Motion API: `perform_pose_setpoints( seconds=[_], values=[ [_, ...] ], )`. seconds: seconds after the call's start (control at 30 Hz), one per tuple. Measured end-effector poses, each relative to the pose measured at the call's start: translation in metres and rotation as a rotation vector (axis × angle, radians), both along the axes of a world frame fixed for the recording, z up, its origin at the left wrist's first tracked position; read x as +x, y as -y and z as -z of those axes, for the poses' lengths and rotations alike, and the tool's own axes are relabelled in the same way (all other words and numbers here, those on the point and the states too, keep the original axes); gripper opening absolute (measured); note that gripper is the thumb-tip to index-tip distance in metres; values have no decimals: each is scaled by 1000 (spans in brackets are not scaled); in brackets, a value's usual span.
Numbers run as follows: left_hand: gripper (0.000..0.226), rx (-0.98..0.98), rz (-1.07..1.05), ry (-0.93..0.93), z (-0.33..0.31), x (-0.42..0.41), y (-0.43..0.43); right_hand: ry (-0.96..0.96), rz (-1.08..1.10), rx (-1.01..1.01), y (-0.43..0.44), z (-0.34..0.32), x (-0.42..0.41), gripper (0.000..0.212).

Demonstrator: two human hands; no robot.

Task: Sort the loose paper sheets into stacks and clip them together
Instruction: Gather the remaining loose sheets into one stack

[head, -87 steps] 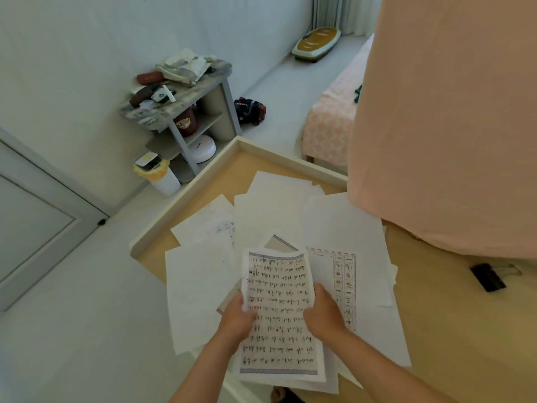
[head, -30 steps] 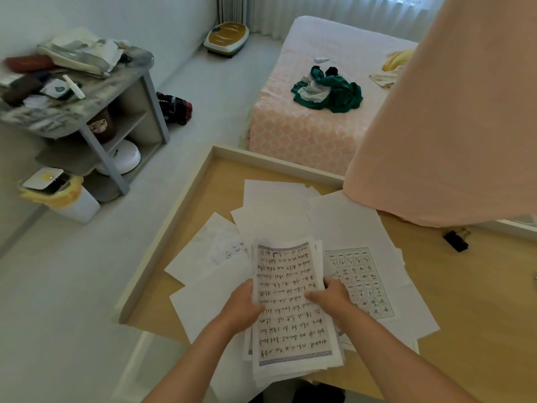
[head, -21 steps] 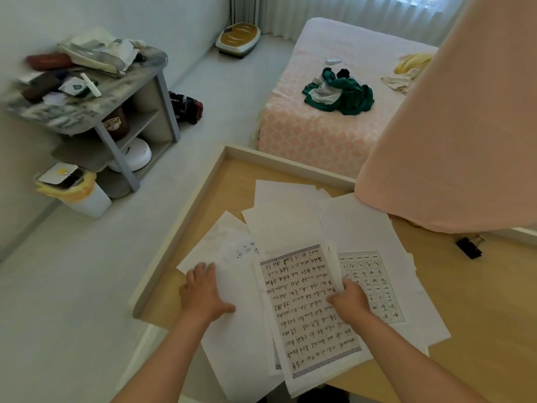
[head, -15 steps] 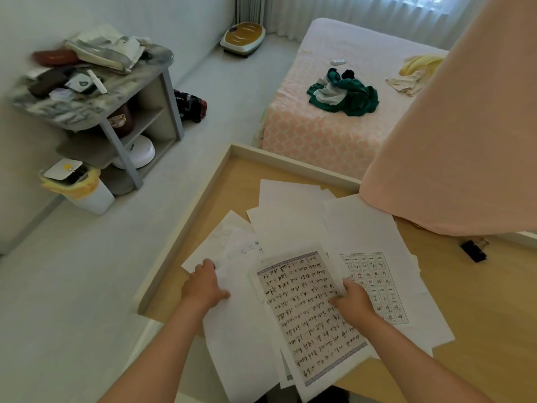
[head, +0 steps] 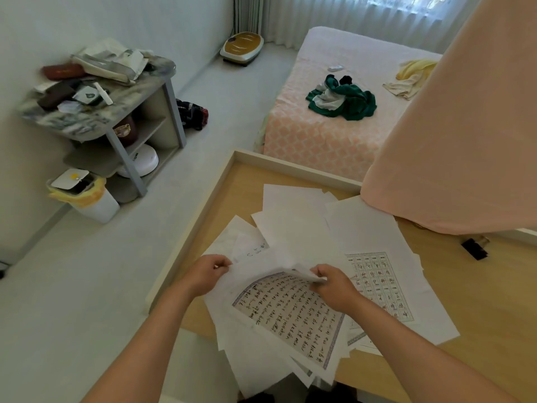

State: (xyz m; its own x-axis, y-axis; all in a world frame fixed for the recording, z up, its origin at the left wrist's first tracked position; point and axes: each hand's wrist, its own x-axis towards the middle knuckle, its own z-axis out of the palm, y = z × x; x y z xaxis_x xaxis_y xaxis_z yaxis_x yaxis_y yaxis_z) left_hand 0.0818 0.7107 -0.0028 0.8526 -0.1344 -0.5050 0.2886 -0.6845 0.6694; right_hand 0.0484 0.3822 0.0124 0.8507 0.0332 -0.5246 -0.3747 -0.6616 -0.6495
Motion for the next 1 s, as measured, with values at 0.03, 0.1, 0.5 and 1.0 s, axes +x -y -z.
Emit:
perform_pose_setpoints(
  seconds=[0.03, 0.1, 0.5, 1.0],
  values=[
    [23, -58, -22, 28, -4, 1, 0, 8, -4, 27, -5, -2, 1, 22],
    [28, -152, -8, 56, -19, 3, 1, 0, -25, 77, -13, -8, 6, 19],
    [28, -722, -526, -37, -43, 11, -7, -61, 310, 472, -10, -23, 13, 24],
    [53, -451, -465, -318, -14, 31, 134, -32, 538, 210, 56, -13, 48, 26]
  ],
)
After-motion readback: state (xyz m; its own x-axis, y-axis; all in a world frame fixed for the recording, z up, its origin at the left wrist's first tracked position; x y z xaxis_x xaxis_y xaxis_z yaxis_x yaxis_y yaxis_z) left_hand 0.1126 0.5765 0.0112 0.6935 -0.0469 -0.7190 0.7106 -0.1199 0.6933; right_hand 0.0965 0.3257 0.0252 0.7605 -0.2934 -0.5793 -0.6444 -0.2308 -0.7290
